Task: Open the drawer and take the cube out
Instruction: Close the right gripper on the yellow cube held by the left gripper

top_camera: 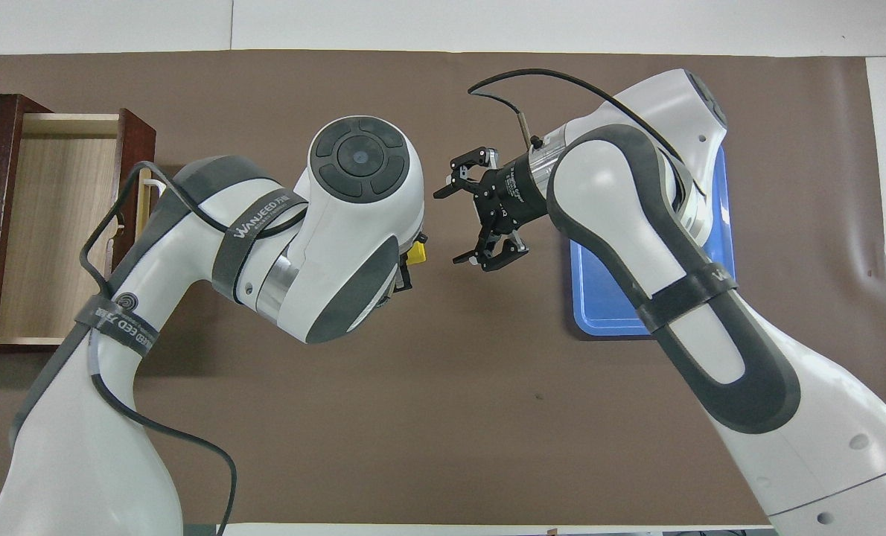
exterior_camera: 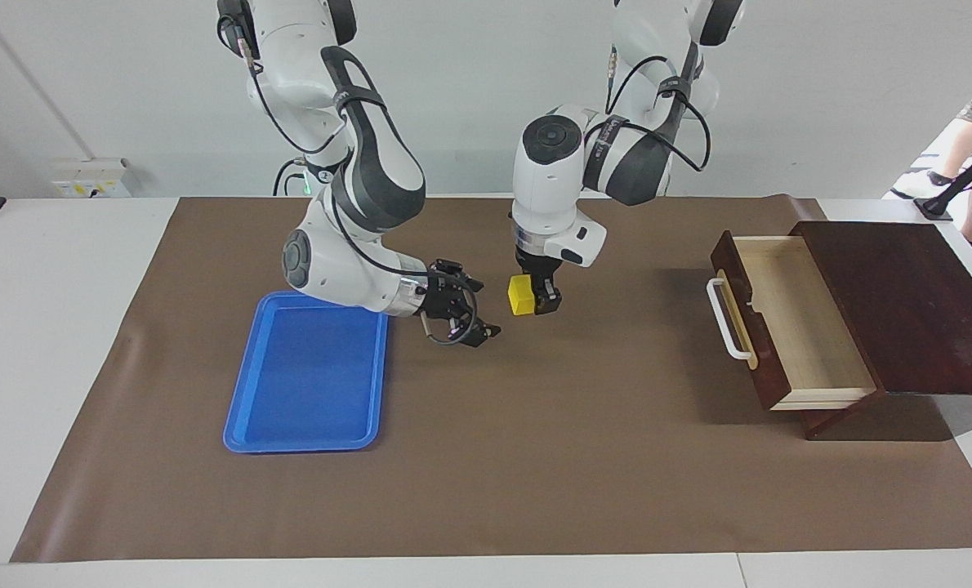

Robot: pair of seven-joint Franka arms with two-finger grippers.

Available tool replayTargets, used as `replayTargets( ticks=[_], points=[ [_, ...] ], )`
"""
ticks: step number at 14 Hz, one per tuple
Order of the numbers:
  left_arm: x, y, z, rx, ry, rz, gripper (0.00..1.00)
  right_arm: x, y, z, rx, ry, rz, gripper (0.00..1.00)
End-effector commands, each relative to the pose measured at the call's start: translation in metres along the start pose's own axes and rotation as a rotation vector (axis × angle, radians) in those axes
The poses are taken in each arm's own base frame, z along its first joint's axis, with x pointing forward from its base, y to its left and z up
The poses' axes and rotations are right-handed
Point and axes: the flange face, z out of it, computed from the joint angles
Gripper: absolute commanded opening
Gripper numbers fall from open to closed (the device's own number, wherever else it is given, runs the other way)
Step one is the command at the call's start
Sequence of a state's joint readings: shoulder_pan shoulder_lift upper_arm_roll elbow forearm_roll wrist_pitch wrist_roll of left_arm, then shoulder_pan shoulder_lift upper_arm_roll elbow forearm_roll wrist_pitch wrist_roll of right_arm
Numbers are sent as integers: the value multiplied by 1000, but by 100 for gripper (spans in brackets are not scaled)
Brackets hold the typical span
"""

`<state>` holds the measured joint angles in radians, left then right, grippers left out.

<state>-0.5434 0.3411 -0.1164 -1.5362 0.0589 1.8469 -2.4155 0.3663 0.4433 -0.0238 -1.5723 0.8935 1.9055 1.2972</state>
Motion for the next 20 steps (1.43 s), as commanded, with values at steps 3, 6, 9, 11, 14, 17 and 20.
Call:
replayTargets(
  ticks=[3, 6, 9, 11, 14, 17, 20],
  points=[
    [-1, 5, -2, 1, 2, -33, 0, -12, 9, 9, 22, -8, 41, 100],
    [-1, 6, -2, 1, 2, -34, 0, -22, 11, 18, 12, -7, 59, 100],
    [-1, 6, -2, 0, 1, -34, 0, -36, 11, 31, 26, 4, 61, 100],
    [-1, 6, -2, 0, 1, -35, 0, -38, 12, 32, 28, 7, 62, 100],
    [-1, 6, -2, 0, 1, -35, 0, -38, 12, 33, 28, 13, 58, 100],
    [-1, 6, -2, 0, 1, -35, 0, -38, 12, 33, 27, 17, 50, 98],
    [0, 6, -1, 0, 1, -37, 0, -37, 12, 32, 27, 20, 44, 80]
  ],
)
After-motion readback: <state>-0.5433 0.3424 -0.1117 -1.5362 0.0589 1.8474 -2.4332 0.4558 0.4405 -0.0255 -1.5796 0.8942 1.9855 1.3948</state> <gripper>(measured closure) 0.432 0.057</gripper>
